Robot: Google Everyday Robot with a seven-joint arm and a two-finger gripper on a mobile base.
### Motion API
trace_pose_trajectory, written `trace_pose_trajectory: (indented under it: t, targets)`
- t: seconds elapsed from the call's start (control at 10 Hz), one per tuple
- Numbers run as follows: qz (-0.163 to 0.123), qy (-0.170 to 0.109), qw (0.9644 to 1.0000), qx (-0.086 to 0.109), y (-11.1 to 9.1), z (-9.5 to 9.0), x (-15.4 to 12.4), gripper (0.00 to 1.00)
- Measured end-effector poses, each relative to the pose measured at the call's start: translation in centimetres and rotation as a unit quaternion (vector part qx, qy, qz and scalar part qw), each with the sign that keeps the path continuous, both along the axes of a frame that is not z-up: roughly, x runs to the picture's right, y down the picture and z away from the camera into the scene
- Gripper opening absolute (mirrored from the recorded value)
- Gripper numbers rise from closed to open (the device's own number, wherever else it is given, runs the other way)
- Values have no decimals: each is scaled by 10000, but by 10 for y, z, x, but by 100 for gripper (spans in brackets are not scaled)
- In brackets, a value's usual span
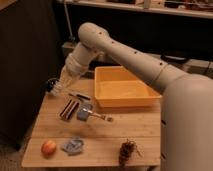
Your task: Place brush in table surface
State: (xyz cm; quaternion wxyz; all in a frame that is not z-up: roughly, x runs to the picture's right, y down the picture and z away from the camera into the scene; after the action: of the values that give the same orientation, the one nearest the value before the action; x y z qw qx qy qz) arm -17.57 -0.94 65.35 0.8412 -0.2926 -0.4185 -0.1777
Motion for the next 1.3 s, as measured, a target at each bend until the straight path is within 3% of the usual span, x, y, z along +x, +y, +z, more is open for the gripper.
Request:
trace_pose_trajectory:
  t: [0.1,0.4,0.7,0.9,1.3]
  targets:
    - [53,164,9997,-149,33,4,23,8]
    - [87,698,9970,-321,87,-11,78,8]
    - [-178,1428,9887,-425,121,-29,110,8]
    - [-330,1789,9816,-581,151,-15,125,8]
    - [-572,2042,9740,-797,189,42,141,8]
